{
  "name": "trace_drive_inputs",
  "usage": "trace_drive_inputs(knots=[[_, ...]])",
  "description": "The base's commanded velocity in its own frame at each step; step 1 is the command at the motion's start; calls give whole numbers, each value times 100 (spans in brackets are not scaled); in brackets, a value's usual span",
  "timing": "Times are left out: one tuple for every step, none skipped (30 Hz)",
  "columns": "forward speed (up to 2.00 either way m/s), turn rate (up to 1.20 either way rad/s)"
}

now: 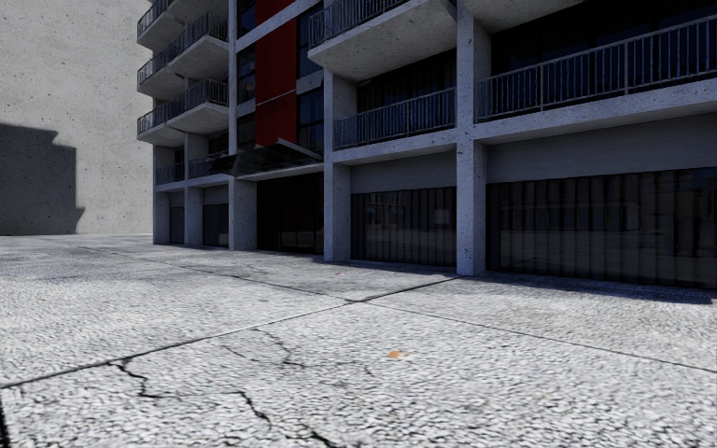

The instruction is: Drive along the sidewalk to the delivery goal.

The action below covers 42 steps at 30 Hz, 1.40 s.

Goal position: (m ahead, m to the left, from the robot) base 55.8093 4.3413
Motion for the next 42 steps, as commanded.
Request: trace_drive_inputs(knots=[[0,0],[0,0],[0,0],[0,0],[0,0],[0,0],[0,0],[0,0],[0,0],[190,0],[200,0],[200,-16],[200,-38],[200,-38],[200,-50],[200,-54],[200,-55],[200,-55],[200,-56],[200,-56],[200,-56],[200,-56],[200,-56],[200,-56],[200,-56],[200,-59],[200,-70],[200,-70],[200,-78],[200,-80],[200,-80],[200,-80],[200,-81],[200,-81],[200,-81],[200,-81],[200,-81],[200,-81],[200,-81],[200,-81],[200,-81],[200,-81]])
